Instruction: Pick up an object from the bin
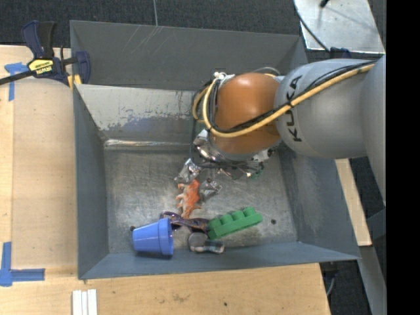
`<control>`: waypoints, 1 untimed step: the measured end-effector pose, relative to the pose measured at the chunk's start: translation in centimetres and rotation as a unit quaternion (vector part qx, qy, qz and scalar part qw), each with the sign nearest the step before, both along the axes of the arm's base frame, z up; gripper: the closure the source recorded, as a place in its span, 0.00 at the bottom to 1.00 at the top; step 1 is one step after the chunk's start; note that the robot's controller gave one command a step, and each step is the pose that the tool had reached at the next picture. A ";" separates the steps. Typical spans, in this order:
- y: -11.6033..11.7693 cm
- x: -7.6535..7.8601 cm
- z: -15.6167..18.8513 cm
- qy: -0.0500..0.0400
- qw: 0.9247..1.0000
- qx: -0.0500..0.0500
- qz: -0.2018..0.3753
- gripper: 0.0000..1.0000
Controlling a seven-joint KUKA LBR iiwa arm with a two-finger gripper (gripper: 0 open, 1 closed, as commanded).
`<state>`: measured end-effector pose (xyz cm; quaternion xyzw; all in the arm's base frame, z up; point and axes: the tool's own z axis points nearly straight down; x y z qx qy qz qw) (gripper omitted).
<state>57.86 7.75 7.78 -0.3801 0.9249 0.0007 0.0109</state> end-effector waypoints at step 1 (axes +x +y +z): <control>0.0 0.0 0.0 0.000 1.000 0.000 0.000 1.00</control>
Offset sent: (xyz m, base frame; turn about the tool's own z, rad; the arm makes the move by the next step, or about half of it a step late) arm -0.0001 -0.0001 0.0115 0.0001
